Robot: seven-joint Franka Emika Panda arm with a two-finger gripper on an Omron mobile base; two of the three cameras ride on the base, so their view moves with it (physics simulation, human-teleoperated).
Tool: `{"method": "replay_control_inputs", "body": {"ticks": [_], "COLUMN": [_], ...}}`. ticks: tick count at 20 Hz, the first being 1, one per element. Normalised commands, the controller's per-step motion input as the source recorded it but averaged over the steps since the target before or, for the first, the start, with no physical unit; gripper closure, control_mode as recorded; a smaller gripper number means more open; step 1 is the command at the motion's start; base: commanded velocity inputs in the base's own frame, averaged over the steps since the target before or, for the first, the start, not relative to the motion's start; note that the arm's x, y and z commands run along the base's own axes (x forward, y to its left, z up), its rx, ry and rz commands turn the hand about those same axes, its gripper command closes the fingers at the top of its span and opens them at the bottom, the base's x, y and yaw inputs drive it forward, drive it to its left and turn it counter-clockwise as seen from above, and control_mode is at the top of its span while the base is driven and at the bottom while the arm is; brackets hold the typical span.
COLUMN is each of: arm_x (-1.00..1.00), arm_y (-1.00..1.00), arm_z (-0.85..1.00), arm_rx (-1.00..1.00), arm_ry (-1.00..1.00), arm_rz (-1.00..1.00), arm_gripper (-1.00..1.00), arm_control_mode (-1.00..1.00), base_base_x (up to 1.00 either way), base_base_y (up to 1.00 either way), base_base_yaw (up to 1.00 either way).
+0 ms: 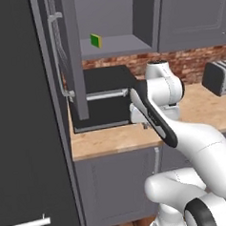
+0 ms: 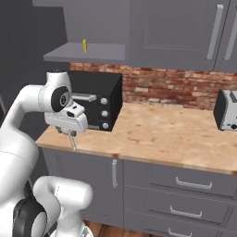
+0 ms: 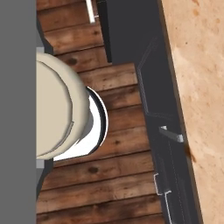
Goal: Pick up the sponge and dish brush from the sink, and place them back in the cabinet, and close the cabinet door.
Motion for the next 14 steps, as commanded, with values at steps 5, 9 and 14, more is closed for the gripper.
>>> {"method": "replay_control_inputs", "body": {"ticks": [5,9,14], "arm_x": [0.0,0.0,0.0], "arm_y": [0.0,0.0,0.0], "arm_z": [0.0,0.0,0.0], "arm_rx": [0.0,0.0,0.0], "arm_ry": [0.0,0.0,0.0], "arm_rz": [0.0,0.0,0.0], "arm_gripper": [1.0,1.0,1.0], "arm_control_mode": [1.0,1.0,1.0], "base_base_x": [0.38,0.36,0.38], "base_base_y": [0.19,0.18,0.18], "base_base_yaw": [0.0,0.0,0.0]}}
